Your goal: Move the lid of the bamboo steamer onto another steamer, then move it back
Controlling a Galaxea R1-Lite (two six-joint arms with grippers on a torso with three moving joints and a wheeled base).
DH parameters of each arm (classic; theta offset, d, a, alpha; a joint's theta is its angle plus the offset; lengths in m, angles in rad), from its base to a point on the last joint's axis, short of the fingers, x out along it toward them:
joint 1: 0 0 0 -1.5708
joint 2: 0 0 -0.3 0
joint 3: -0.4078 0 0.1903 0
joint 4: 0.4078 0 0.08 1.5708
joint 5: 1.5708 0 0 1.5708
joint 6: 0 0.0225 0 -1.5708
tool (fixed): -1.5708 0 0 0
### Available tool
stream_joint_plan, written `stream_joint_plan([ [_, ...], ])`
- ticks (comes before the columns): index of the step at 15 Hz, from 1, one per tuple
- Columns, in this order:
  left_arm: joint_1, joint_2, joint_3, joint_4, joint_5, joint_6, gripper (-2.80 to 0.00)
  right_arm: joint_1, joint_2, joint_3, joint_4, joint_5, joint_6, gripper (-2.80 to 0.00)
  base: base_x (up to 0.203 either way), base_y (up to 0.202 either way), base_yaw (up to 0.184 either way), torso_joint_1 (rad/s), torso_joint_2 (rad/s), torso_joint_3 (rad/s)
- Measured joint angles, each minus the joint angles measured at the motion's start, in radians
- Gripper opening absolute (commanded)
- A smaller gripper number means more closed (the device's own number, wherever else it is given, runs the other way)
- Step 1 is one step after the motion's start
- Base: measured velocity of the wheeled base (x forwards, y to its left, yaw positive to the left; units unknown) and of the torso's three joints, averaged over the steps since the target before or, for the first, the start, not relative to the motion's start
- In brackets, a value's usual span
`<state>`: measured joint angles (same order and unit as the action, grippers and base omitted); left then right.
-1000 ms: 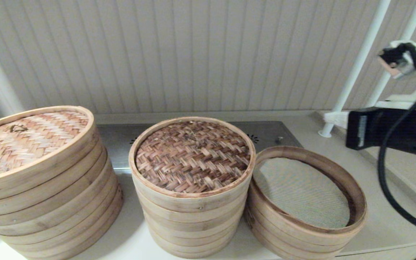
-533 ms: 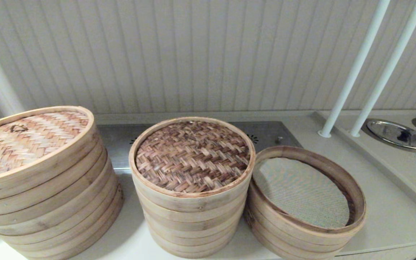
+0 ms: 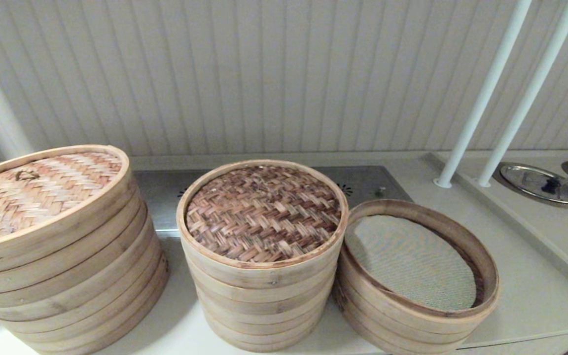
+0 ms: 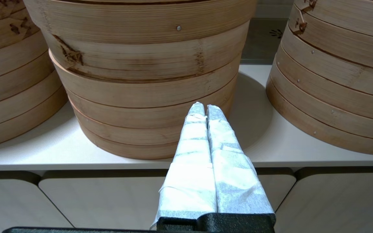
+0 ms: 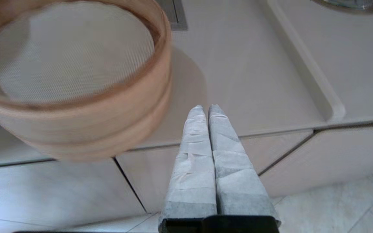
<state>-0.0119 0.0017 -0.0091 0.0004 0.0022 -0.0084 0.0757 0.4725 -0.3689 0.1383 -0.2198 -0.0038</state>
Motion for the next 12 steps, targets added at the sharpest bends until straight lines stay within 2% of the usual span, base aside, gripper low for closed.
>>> stream_joint_plan([
  [4, 0.0, 0.0, 0.0, 0.0, 0.001, 0.001, -2.8, -0.017, -0.1, 0.103, -0.01, 0.015, 0.015, -2.8, 0.0, 0.0, 0.0, 0.0, 0.0, 0.0],
  [9, 0.0, 0.0, 0.0, 0.0, 0.0, 0.001, -2.8, -0.057, -0.321, 0.22, -0.03, 0.159, 0.003, -2.8, 0.0, 0.0, 0.0, 0.0, 0.0, 0.0],
  [12, 0.0, 0.0, 0.0, 0.0, 0.001, 0.001, -2.8, -0.067, -0.427, 0.292, -0.035, 0.199, -0.029, -2.8, 0.0, 0.0, 0.0, 0.0, 0.0, 0.0],
])
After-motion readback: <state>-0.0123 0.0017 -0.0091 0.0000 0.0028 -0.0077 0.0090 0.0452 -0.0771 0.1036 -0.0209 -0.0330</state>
